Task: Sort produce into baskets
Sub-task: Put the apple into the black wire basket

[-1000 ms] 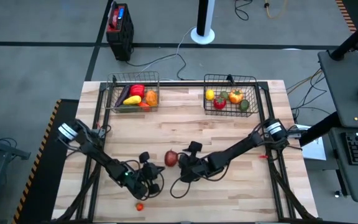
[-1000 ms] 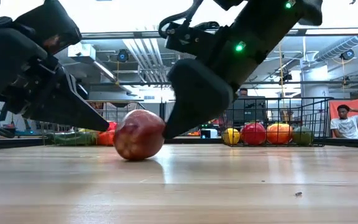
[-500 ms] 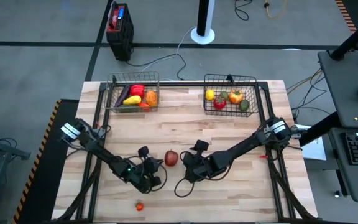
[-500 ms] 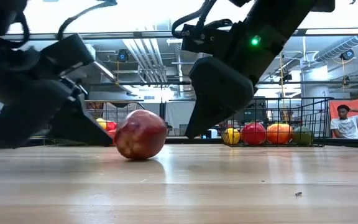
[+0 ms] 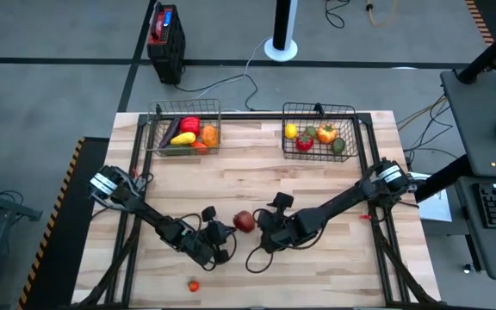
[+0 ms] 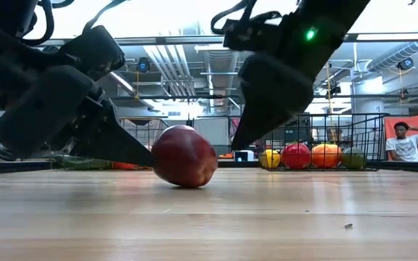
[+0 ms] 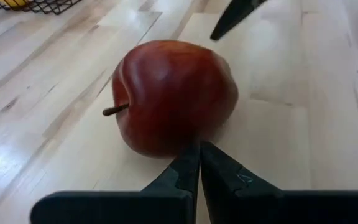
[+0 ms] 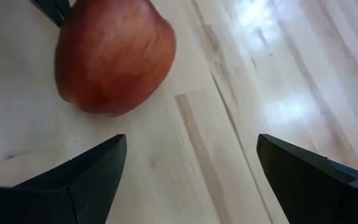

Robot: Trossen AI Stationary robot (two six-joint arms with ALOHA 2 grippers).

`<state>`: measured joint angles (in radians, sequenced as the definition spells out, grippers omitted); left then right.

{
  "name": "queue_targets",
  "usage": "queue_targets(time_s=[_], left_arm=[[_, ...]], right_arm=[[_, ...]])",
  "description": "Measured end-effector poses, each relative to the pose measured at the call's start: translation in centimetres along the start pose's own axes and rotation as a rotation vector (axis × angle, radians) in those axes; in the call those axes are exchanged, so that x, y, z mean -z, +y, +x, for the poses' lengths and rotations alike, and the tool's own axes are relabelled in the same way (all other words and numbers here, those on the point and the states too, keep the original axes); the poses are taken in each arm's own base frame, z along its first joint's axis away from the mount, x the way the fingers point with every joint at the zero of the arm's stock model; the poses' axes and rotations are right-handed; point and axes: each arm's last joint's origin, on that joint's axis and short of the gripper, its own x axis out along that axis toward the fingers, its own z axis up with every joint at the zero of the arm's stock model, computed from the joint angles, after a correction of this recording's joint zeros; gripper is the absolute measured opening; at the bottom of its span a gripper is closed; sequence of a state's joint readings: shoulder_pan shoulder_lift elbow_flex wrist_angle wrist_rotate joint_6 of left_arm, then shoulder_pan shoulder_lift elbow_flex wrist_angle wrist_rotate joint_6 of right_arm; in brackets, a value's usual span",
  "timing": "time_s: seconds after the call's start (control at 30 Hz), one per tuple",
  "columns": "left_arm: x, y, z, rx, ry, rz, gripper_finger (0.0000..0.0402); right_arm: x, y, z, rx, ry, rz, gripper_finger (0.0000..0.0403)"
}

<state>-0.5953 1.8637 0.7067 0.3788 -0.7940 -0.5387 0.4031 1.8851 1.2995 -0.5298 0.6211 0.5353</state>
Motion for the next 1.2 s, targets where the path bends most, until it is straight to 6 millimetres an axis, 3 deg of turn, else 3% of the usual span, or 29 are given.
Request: queue_targets(time_s=[0.27,0.53,0.87,1.2], left_arm=[[-0.2,-0.2,0.0,0.021,-0.012,-0.022,0.0000],[-0.2,-0.2,0.0,0.031,-0.010,-0.024,0.0000],[-0.3,-0.2,0.0,0.032,-0.013,-0.025,0.0000],[-0.3,-0.2,0.1,0.030,-0.015,-0.027,0.0000]], right_arm=[[-1.3,-0.1,-1.9,-0.062,-0.093,0.092,0.0352],[-0.2,1.1,0.2,-0.149,-0.280,0.121,0.0352],[2.0,0.6,1.5,-0.224,-0.449,0.215,0.0352],[2.3,1.9,3.3,-0.220,-0.430,0.215,0.0352]])
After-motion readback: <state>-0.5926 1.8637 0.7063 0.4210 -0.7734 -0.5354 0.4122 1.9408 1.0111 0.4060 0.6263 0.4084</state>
